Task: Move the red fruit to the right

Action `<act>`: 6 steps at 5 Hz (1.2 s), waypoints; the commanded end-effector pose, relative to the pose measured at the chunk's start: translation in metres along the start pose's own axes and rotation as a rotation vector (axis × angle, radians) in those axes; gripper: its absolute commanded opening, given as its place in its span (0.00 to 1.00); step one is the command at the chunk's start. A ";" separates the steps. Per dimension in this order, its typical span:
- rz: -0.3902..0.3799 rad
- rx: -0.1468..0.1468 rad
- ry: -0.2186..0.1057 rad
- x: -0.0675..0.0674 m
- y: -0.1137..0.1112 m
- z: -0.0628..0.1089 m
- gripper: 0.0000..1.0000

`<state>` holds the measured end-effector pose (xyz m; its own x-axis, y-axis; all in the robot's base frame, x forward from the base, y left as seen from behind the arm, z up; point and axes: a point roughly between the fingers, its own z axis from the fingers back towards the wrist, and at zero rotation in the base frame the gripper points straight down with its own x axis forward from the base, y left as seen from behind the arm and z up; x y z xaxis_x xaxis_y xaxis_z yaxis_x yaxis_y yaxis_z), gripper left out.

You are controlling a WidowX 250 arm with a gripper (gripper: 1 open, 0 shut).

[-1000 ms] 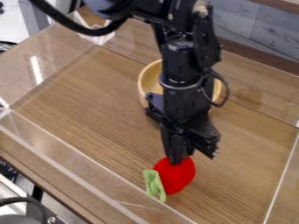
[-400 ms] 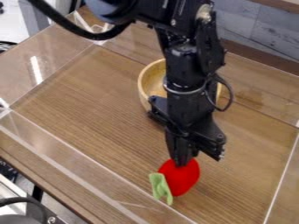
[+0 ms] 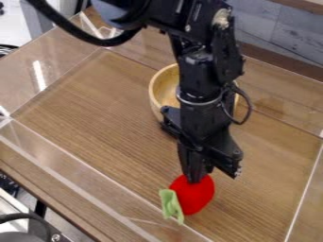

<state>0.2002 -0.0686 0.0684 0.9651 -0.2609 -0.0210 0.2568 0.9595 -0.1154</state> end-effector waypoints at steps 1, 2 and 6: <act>0.031 0.000 -0.007 0.005 -0.002 0.004 1.00; 0.065 0.000 0.001 0.006 -0.003 0.005 1.00; 0.022 0.005 0.030 0.025 -0.010 -0.014 1.00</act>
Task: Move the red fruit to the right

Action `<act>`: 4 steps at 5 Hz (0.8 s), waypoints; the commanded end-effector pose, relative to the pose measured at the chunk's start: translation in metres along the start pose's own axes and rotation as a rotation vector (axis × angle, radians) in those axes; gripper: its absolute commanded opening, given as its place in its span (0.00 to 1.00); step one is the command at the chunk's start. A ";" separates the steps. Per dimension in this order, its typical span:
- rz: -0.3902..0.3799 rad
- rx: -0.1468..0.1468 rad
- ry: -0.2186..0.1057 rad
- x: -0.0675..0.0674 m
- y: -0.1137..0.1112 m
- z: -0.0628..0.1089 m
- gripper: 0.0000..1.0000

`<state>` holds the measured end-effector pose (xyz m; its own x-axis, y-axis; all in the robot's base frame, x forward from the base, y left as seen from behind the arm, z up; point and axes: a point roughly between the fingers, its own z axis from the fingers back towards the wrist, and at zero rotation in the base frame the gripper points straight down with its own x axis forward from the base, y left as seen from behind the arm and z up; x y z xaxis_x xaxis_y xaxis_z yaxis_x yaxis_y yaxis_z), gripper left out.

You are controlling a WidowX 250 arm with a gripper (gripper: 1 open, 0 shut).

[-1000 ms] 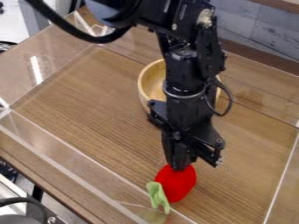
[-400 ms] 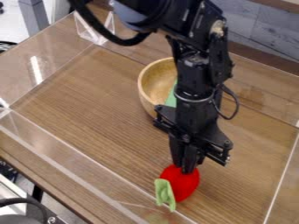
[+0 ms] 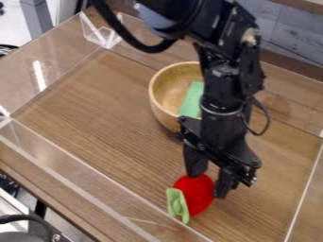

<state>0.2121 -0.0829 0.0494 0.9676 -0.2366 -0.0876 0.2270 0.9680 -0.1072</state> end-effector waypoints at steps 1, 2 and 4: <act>-0.029 0.006 -0.031 0.009 -0.006 0.007 1.00; -0.065 0.013 -0.021 0.010 -0.004 0.009 1.00; -0.089 0.018 -0.011 0.010 -0.005 0.021 1.00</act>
<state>0.2124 -0.0853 0.0570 0.9399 -0.3174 -0.1261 0.3063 0.9467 -0.1001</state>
